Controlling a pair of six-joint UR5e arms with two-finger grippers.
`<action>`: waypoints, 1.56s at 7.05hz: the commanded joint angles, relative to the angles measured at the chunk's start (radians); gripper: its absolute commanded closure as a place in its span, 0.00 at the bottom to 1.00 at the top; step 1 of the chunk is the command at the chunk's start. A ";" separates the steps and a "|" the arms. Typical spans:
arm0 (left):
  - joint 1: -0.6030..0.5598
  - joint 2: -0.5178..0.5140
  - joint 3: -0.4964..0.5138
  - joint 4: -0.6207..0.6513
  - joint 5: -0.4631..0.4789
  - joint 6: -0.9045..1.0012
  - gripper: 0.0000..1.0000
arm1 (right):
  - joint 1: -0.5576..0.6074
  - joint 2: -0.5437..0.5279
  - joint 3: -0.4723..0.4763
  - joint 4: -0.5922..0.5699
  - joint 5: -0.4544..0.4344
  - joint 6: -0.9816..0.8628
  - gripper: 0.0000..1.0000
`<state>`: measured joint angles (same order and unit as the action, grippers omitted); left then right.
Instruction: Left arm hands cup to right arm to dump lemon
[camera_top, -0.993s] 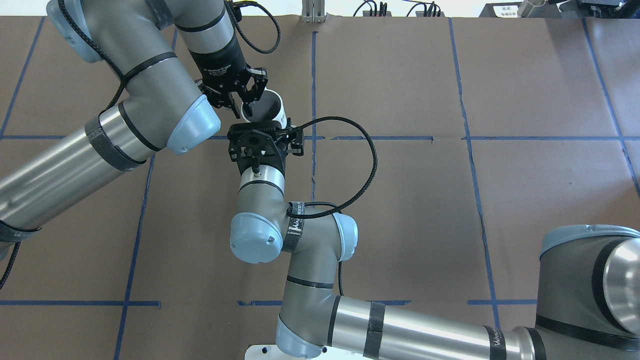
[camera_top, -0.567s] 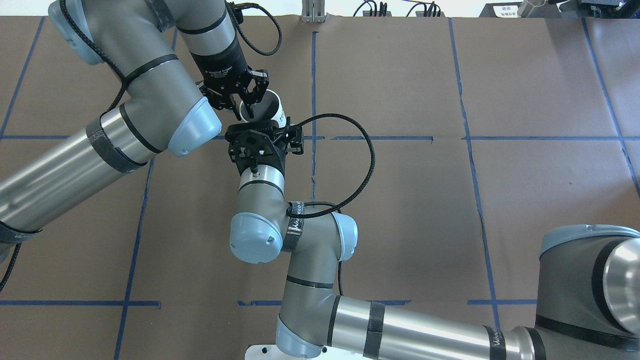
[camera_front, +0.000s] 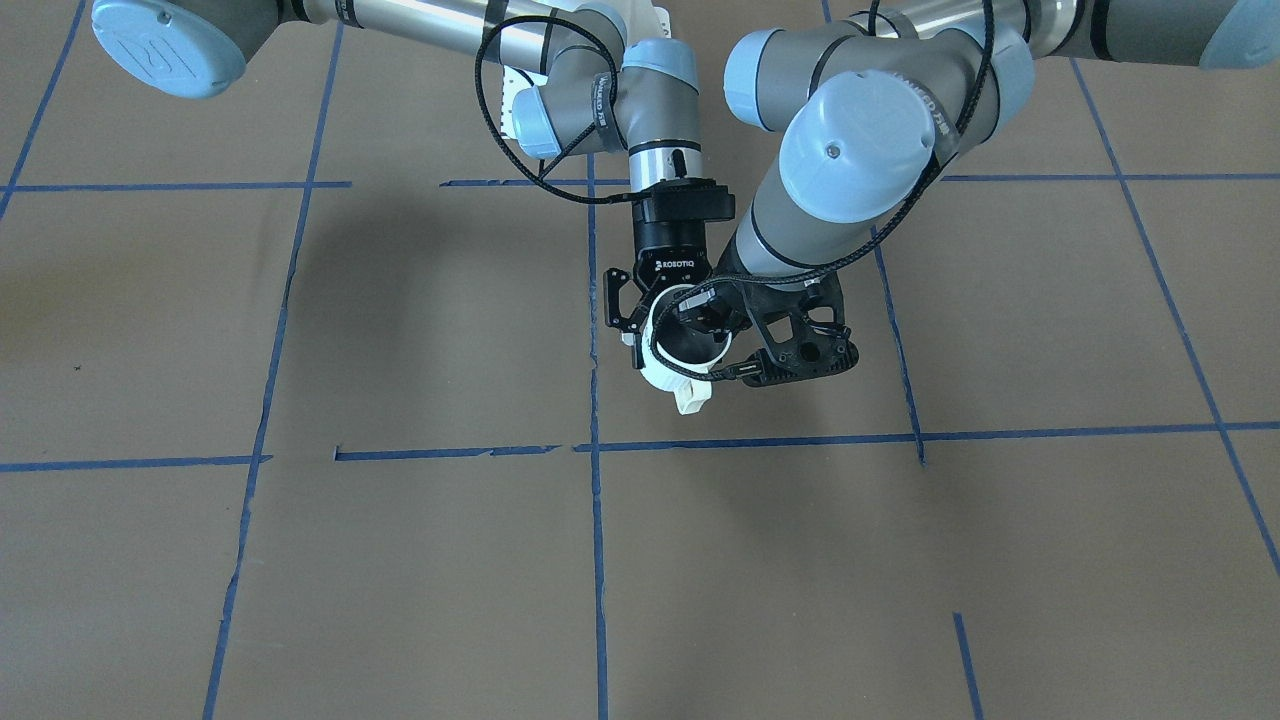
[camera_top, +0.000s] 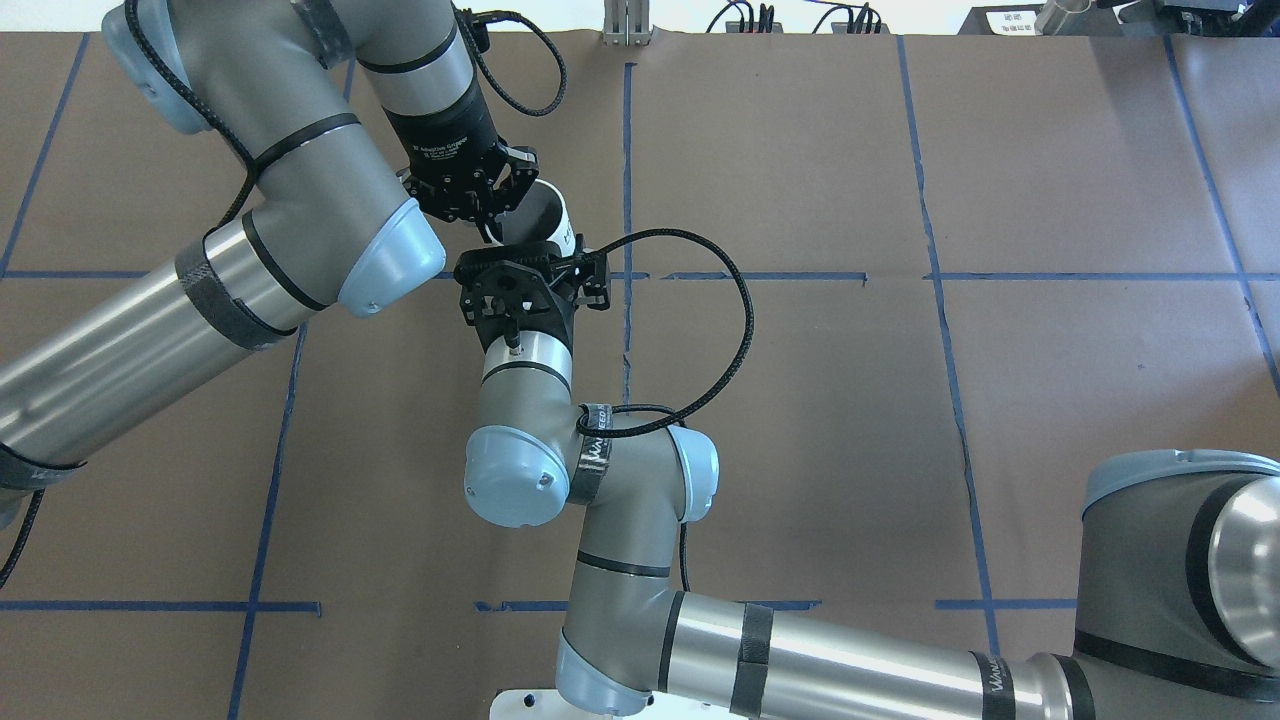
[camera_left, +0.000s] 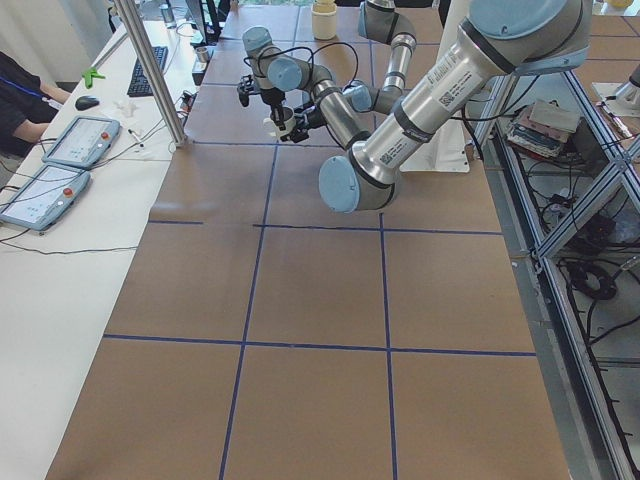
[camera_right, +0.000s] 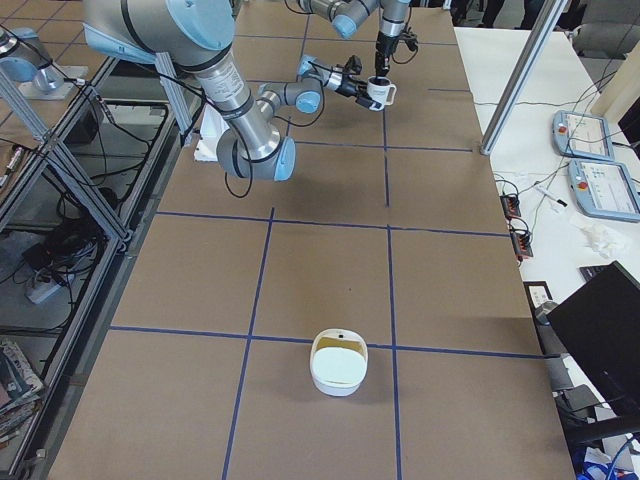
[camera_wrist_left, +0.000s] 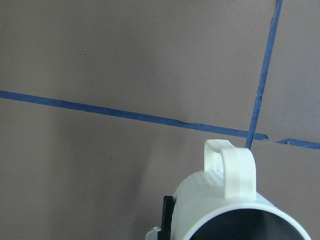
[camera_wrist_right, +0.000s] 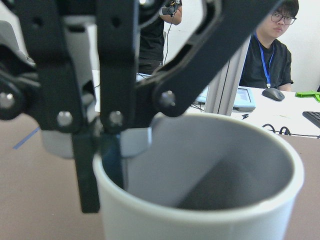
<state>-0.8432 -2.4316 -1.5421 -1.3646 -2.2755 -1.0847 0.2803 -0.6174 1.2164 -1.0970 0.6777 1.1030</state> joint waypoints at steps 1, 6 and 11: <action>-0.001 0.000 -0.004 0.001 -0.004 0.000 1.00 | 0.000 -0.025 0.005 0.000 -0.003 -0.006 0.00; -0.005 0.005 -0.068 0.015 -0.010 0.000 1.00 | -0.036 -0.048 0.005 0.000 -0.040 -0.009 0.00; -0.158 0.168 -0.107 0.018 -0.012 0.211 1.00 | -0.024 -0.056 0.090 0.005 0.038 -0.012 0.00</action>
<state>-0.9502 -2.3218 -1.6394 -1.3480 -2.2866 -0.9672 0.2477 -0.6722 1.2704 -1.0934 0.6666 1.0941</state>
